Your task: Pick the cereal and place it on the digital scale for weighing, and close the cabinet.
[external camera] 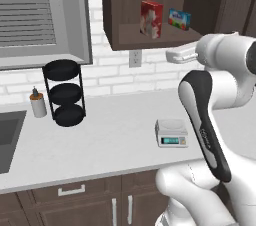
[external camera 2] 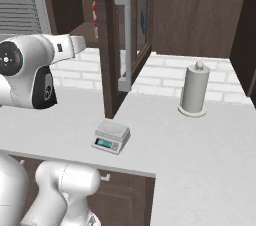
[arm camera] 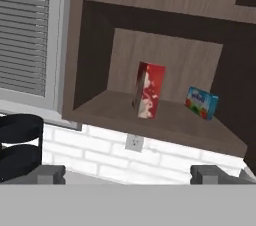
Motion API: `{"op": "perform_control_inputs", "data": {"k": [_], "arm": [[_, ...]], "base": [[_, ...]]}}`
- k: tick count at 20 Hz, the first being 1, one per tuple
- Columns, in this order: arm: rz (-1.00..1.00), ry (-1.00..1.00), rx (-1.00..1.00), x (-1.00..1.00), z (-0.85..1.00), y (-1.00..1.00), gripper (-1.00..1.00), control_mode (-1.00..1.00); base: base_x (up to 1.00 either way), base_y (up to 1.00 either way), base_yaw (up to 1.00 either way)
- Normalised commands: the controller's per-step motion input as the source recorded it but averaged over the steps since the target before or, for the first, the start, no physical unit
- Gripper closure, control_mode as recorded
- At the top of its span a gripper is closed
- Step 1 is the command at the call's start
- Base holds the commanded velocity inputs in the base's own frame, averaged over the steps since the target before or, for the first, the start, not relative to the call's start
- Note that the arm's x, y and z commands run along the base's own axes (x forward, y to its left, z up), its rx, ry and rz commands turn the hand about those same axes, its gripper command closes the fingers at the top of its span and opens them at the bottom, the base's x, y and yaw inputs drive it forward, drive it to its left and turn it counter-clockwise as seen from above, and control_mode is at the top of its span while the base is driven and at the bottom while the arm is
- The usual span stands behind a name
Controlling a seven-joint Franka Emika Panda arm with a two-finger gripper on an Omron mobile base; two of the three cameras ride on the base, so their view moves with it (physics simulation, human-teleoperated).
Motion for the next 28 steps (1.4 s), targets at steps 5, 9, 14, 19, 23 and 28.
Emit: {"op": "perform_control_inputs", "data": {"k": [5,9,14,19,23,28], "arm": [[0.00,-0.06,0.04,0.00,0.17,-0.07,-1.00,-1.00],[0.00,-0.04,0.03,0.00,0.26,-0.04,-1.00,-1.00],[0.00,-0.01,0.02,0.13,0.27,0.00,-1.00,-1.00],[0.04,0.02,0.01,0.58,0.05,0.00,-1.00,-1.00],[0.06,0.04,0.00,0.59,0.00,-0.04,-1.00,-1.00],[0.01,-0.07,0.00,0.46,0.00,0.00,-1.00,-1.00]], "base": [[0.00,0.00,0.00],[0.00,0.00,0.00],[0.00,0.00,0.00],[0.00,0.00,0.00],[0.00,0.00,0.00],[0.00,0.00,0.00]]}}
